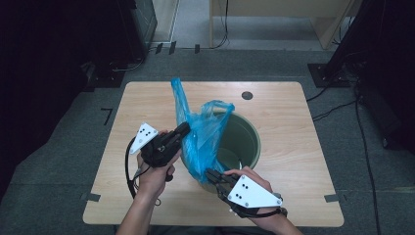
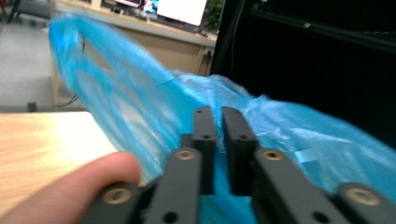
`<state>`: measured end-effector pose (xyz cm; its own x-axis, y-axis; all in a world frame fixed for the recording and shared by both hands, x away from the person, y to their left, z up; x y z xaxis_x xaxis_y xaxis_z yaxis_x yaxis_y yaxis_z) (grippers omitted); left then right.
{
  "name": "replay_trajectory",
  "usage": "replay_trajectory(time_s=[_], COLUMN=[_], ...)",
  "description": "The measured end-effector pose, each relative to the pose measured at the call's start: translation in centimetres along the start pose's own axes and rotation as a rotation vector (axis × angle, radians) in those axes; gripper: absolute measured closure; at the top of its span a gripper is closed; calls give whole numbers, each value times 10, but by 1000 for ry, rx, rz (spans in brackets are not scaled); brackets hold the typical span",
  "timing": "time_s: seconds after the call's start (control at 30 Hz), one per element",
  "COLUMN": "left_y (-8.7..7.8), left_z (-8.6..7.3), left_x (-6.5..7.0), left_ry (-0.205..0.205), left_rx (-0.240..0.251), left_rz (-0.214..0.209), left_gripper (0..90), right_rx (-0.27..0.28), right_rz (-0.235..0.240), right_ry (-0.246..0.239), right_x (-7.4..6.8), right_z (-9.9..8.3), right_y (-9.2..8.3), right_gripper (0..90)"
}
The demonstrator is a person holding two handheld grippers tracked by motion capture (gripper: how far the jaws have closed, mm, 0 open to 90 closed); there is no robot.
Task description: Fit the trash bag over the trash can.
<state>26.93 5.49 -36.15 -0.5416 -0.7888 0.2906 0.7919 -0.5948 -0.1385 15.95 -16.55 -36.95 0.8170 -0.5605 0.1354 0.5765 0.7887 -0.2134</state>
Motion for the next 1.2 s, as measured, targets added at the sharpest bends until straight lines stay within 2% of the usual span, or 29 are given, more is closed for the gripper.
replay_trajectory(time_s=[0.13, 0.23, 0.4, 0.47, 0.57, 0.63, 0.7, 0.8, 0.87, 0.97, 1.1, 1.2], left_y=[-8, -12, -22, -26, -30, -32, -34, -35, -37, -41, -47, -47], left_z=[2, 3, 7, 9, 11, 12, 13, 15, 16, 18, 18, 17], left_x=[4, 8, 18, 22, 28, 33, 37, 41, 44, 48, 51, 54], left_ry=[29, 51, 85, 103, 112, 123, 132, 123, 122, 118, 135, 141], left_rx=[70, 117, 217, 251, 291, 317, 337, 356, 366, 388, 426, 431], left_rz=[-48, -83, -138, -147, -150, -151, -150, -161, -175, -223, -323, -366], left_gripper=[900, 900, 900, 900, 900, 900, 900, 900, 900, 900, 900, 900], right_rx=[17, 44, 107, 122, 149, 166, 178, 152, 118, 55, -5, -33], right_rz=[-2, -17, -64, -83, -90, -83, -116, -127, -134, -224, -310, -379], right_ry=[1, 13, 28, 38, 76, 104, 121, 99, 70, 44, 70, 92], right_x=[3, 8, 20, 24, 29, 30, 27, 20, 15, 15, 24, 33], right_z=[2, 5, 12, 16, 22, 25, 28, 29, 27, 22, 18, 16], right_y=[-4, -10, -23, -27, -33, -34, -31, -25, -18, -8, -3, -1], right_gripper=[707, 650, 609, 602, 572, 484, 306, 203, 185, 185, 184, 184])
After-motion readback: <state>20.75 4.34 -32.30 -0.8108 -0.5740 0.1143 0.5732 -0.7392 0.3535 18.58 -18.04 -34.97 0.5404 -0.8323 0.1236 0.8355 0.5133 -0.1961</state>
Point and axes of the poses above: each handheld gripper's, and its own axes: y roughly forward along the jaws, z roughly out of its top, x roughly to its right, the point moved 1 cm from there along y, roughly forward along the jaws, and after that the axes turned 6 degrees about z, right-handed, at the moved point
